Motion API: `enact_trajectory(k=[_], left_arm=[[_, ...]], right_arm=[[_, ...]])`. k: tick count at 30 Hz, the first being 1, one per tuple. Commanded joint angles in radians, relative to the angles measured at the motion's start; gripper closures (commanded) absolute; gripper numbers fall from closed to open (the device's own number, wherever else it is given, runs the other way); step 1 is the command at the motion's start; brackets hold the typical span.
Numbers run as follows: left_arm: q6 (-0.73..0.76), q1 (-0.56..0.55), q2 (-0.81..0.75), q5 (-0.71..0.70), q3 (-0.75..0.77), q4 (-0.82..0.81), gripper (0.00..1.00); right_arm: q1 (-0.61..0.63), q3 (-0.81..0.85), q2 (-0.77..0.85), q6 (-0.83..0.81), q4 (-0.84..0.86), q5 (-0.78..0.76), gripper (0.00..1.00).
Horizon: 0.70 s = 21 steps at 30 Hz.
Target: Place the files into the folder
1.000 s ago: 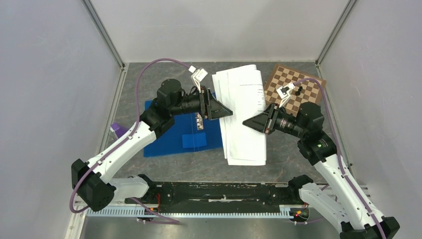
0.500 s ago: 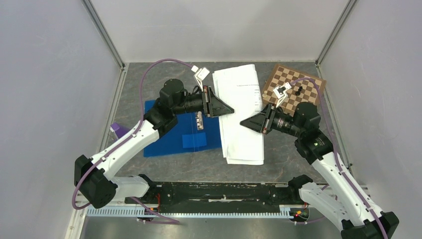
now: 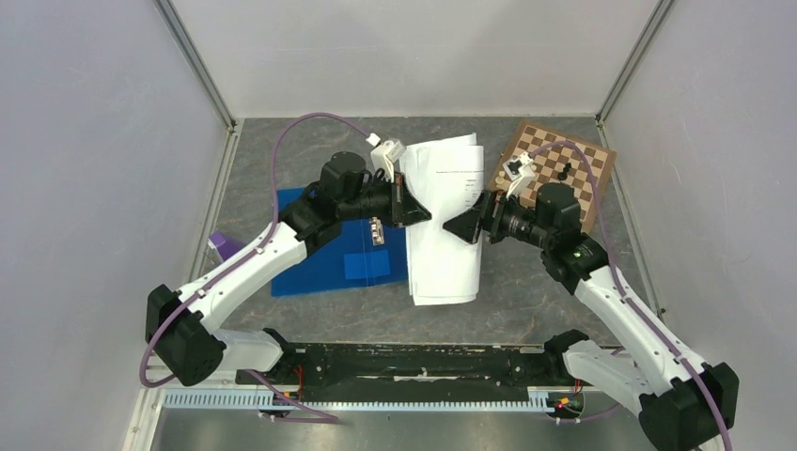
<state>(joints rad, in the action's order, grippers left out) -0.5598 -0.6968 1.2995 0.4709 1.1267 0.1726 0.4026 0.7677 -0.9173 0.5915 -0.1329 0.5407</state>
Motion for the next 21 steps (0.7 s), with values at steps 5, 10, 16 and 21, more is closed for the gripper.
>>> enact_trajectory(k=[5,10,16,21], left_arm=[[0.27,-0.005,-0.002,-0.09,0.231,0.269,0.98],[0.336,-0.007,0.065,0.0,0.412,0.41,0.98],[0.411,-0.049,0.107,0.123,0.572,0.542,0.98],[0.441,-0.077,0.071,0.179,0.646,0.594,0.98]], right_arm=[[-0.133,0.028,-0.096,-0.11,0.206,-0.008,0.02],[-0.302,-0.034,-0.139,0.026,0.558,0.192,0.02],[-0.369,-0.16,-0.298,0.501,1.505,0.386,0.02],[-0.437,-0.113,-0.514,0.893,2.092,0.396,0.02]])
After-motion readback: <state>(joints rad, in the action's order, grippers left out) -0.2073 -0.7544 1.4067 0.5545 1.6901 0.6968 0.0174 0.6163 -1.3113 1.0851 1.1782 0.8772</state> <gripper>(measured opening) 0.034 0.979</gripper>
